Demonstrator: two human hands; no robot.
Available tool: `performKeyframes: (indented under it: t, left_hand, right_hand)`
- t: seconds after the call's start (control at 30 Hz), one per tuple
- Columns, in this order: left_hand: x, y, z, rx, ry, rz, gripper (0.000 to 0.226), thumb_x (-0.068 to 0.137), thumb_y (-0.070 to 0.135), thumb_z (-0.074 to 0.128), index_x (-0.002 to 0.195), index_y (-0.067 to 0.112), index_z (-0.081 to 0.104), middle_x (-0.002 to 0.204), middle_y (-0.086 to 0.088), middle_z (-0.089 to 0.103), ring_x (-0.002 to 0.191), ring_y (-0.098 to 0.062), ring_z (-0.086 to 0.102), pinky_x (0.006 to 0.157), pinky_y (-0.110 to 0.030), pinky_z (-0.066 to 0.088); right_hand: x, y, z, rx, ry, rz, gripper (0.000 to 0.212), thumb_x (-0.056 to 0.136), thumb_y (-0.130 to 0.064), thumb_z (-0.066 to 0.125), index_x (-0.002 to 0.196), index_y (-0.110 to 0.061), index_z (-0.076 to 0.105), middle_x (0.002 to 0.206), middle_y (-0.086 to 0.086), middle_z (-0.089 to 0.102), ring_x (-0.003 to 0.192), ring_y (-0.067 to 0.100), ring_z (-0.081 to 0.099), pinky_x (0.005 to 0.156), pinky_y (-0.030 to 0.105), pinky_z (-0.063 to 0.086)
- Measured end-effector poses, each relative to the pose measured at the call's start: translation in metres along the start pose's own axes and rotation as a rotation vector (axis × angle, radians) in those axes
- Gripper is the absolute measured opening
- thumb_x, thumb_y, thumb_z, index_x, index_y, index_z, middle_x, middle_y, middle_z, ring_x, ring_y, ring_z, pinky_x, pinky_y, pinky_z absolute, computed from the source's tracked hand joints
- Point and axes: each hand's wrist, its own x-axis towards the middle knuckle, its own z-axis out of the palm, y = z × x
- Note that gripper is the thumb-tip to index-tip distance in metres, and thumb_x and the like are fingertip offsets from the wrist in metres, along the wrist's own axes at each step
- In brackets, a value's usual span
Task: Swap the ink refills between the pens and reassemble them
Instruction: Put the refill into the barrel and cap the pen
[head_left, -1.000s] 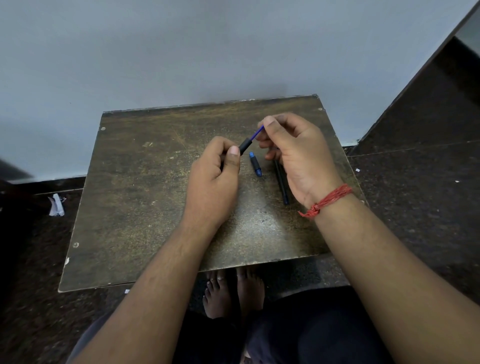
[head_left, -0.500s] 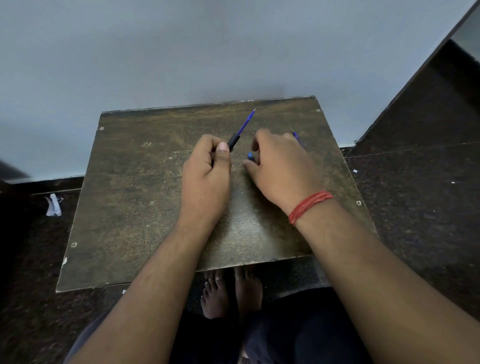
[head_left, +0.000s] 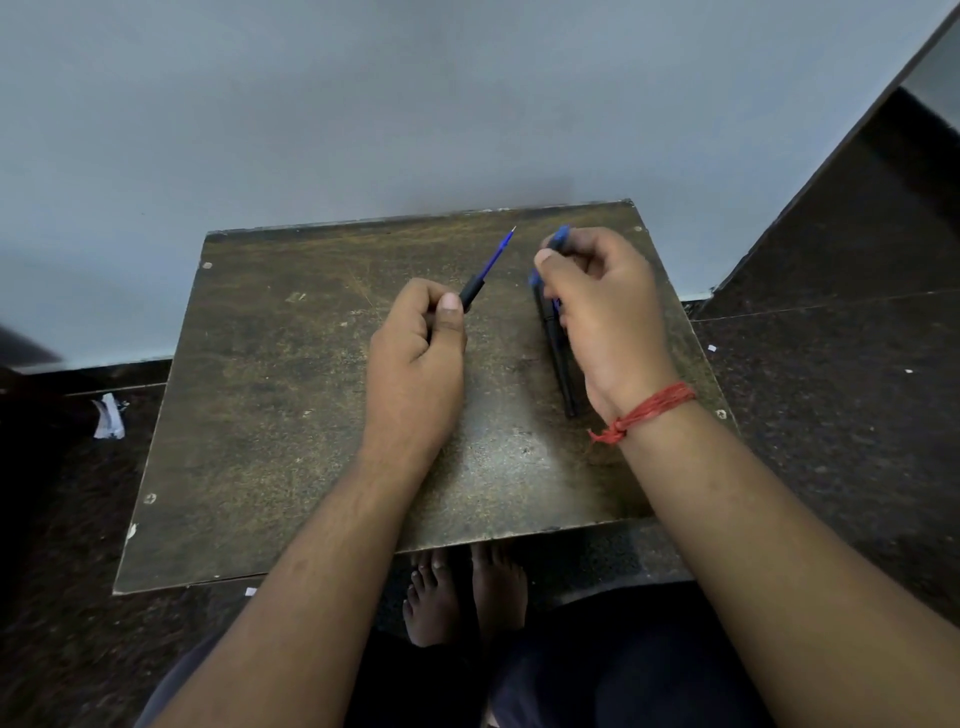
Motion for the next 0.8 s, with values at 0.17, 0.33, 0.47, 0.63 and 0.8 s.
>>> performKeyframes:
  t: [0.17, 0.33, 0.47, 0.63, 0.8]
  left_hand:
    - [-0.002, 0.002, 0.002, 0.053, -0.024, 0.03, 0.023, 0.1, 0.029, 0.044, 0.078, 0.028, 0.047, 0.065, 0.0, 0.05, 0.058, -0.009, 0.041, 0.054, -0.032, 0.034]
    - [-0.005, 0.003, 0.002, 0.103, -0.07, 0.065, 0.023, 0.101, 0.027, 0.046, 0.078, 0.028, 0.048, 0.065, 0.002, 0.049, 0.056, -0.006, 0.04, 0.053, -0.031, 0.034]
    - [-0.005, 0.004, 0.002, 0.12, -0.084, 0.069, 0.022, 0.1, 0.028, 0.046, 0.078, 0.028, 0.048, 0.064, 0.001, 0.05, 0.057, -0.008, 0.041, 0.054, -0.036, 0.036]
    - [-0.005, 0.005, 0.001, 0.129, -0.086, 0.067, 0.023, 0.102, 0.024, 0.048, 0.079, 0.027, 0.05, 0.064, -0.001, 0.052, 0.056, -0.007, 0.041, 0.052, -0.03, 0.034]
    - [-0.005, 0.003, 0.002, 0.119, -0.082, 0.063, 0.022, 0.102, 0.024, 0.048, 0.08, 0.025, 0.05, 0.064, 0.004, 0.049, 0.056, -0.006, 0.04, 0.052, -0.028, 0.033]
  right_hand:
    - [0.006, 0.0, -0.008, 0.307, 0.082, 0.144, 0.005, 0.093, -0.009, 0.065, 0.095, -0.012, 0.061, 0.079, -0.001, 0.072, 0.065, 0.007, 0.058, 0.053, 0.021, 0.041]
    - [0.011, 0.003, -0.013, 0.345, 0.114, 0.116, 0.006, 0.092, -0.012, 0.067, 0.097, -0.013, 0.064, 0.083, 0.0, 0.074, 0.071, 0.008, 0.06, 0.055, 0.023, 0.044]
    - [0.01, 0.002, -0.013, 0.301, 0.09, 0.098, 0.006, 0.09, -0.013, 0.069, 0.096, -0.015, 0.068, 0.087, 0.001, 0.074, 0.072, 0.008, 0.062, 0.058, 0.023, 0.044]
    - [0.007, 0.002, -0.012, 0.212, 0.003, 0.057, 0.01, 0.089, -0.013, 0.069, 0.087, -0.022, 0.072, 0.08, -0.009, 0.07, 0.073, 0.009, 0.059, 0.06, 0.024, 0.043]
    - [0.007, 0.002, -0.013, 0.21, -0.016, 0.05, 0.011, 0.09, -0.012, 0.067, 0.091, -0.02, 0.074, 0.081, -0.006, 0.069, 0.073, 0.01, 0.058, 0.06, 0.023, 0.044]
